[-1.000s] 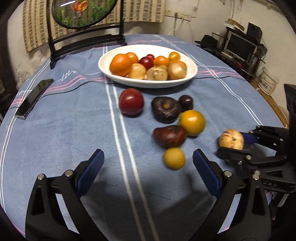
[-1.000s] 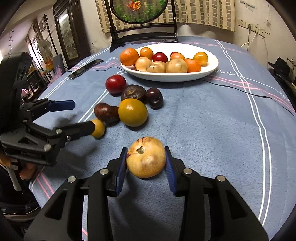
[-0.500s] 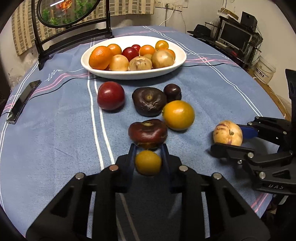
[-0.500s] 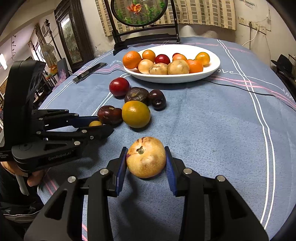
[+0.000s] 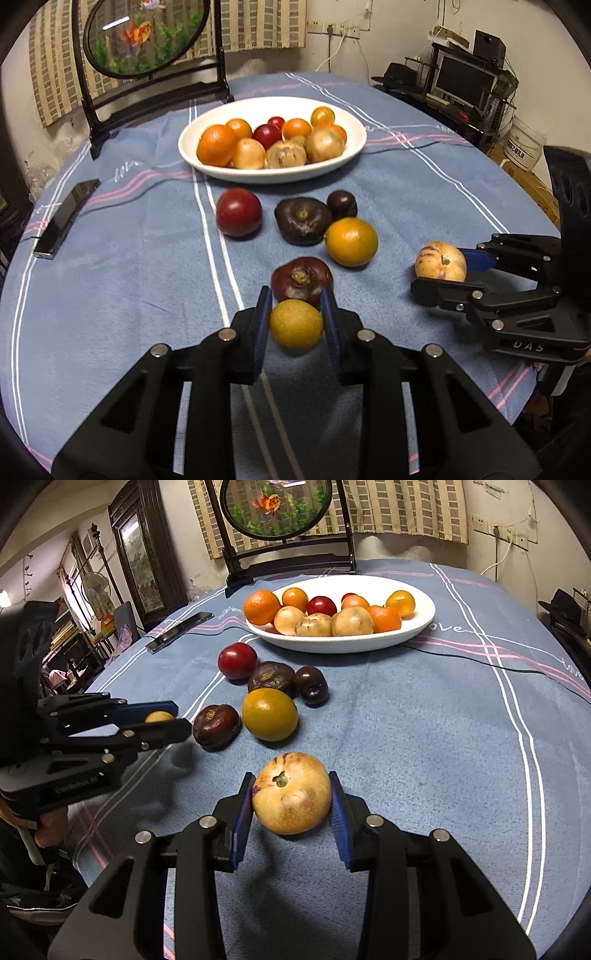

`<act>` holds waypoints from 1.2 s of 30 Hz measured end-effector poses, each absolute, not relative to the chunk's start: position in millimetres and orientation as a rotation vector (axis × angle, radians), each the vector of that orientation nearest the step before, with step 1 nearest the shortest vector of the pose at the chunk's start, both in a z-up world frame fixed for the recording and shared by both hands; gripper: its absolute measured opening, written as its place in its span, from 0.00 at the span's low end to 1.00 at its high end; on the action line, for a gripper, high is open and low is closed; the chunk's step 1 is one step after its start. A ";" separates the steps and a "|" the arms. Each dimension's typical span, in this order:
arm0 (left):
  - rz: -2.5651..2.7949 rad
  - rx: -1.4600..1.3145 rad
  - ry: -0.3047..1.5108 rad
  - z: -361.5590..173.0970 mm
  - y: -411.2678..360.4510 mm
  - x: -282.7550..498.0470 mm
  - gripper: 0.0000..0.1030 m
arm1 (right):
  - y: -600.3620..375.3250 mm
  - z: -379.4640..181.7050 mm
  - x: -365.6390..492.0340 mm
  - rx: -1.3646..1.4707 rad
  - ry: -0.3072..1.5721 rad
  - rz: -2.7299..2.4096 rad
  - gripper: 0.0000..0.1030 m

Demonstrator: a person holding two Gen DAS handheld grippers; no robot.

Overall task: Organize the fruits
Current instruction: 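Grasp a tan fruit with the right tool while the left tool grasps a yellow fruit, then carry both fruits onto the white plate and release them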

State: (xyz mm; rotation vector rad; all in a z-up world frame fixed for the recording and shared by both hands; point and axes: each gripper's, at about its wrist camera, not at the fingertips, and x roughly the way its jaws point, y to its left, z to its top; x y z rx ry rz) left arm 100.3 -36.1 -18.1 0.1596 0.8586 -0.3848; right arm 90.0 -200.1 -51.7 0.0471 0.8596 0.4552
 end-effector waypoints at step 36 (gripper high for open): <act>-0.195 0.030 0.804 10.9 -72.3 317.1 0.57 | -216.1 -18.6 274.9 0.244 0.743 0.290 0.46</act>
